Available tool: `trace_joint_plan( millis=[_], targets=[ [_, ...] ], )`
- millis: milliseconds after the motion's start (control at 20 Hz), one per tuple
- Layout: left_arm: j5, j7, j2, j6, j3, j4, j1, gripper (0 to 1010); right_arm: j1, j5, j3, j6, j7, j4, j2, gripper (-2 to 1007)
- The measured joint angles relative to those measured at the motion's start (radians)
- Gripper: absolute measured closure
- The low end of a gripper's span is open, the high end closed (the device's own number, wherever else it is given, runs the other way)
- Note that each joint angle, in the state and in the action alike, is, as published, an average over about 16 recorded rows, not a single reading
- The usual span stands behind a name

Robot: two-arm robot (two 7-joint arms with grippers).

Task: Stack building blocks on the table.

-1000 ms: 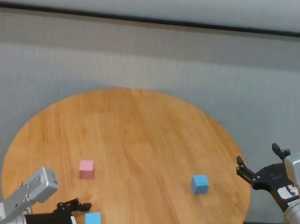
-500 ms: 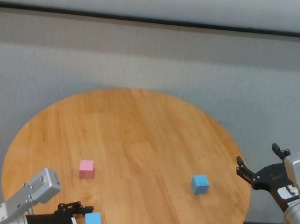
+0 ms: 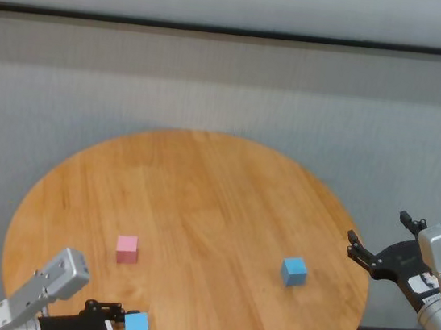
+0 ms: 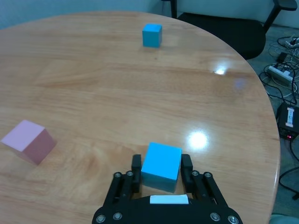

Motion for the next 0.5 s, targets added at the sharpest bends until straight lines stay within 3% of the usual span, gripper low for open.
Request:
trace_joint_plan(
  millis=[500],
  targets=[
    [0.03, 0.06, 0.024, 0.005, -0.024, -0.079, 0.034, 611, 0.0, 0.0, 0.0, 0.0, 0.0, 0.0, 0.0, 1]
  ],
)
